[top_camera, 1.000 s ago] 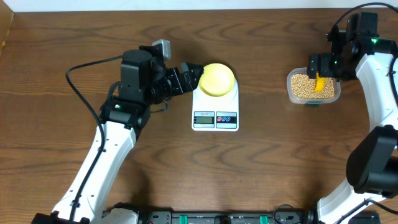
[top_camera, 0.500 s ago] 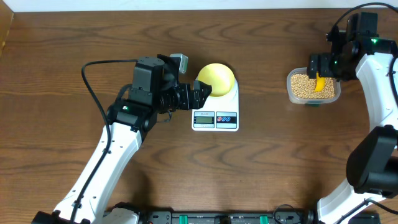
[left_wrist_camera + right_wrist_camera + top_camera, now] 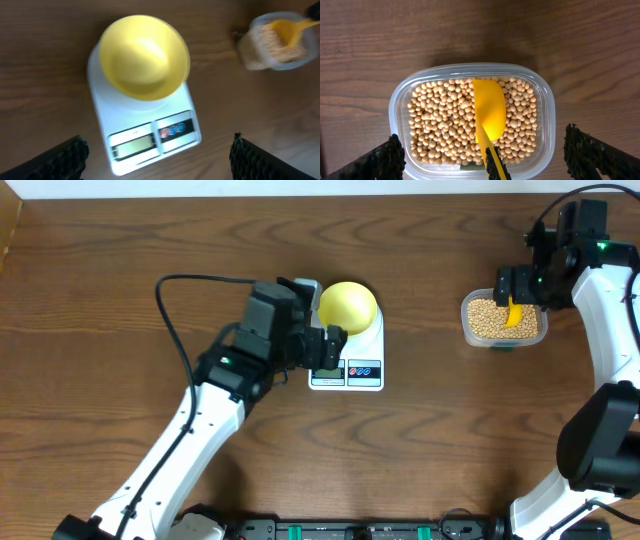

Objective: Scoop item into bowl and weigh 50g on scale
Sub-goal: 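Move the left gripper down toward the scale's front buttons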

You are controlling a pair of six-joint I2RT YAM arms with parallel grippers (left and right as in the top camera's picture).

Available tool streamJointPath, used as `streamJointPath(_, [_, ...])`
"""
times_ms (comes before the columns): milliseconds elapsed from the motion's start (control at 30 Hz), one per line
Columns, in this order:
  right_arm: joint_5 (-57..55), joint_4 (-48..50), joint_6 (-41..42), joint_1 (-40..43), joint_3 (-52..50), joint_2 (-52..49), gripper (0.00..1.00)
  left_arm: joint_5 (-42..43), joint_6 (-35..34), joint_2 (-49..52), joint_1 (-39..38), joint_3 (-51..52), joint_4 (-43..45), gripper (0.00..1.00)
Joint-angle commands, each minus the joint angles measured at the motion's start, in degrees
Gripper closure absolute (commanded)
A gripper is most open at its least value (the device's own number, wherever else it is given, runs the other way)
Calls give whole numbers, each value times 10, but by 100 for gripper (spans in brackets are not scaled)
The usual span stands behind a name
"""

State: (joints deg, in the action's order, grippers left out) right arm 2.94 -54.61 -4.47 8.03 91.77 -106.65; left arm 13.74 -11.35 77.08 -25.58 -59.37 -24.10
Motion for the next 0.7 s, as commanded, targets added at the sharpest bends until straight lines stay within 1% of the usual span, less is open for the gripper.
streamJointPath(0, [-4,0,-8,1,9,13,1,-122,20,1,-23,-14,-12,9])
streamJointPath(100, [-4,0,-8,1,9,13,1,-175,48,3,-44,-14,-23,9])
streamJointPath(200, [-4,0,-8,1,9,13,1,-205,71,18,-63,-14,-34,9])
streamJointPath(500, [-4,0,-7,1,9,13,1,-209,112,110,-128,-14,-31,9])
streamJointPath(567, [-4,0,-8,1,9,13,1,-209,130,126,-145,-14,-28,5])
streamJointPath(667, [-4,0,-8,1,9,13,1,-209,157,142,-174,-14,-19,3])
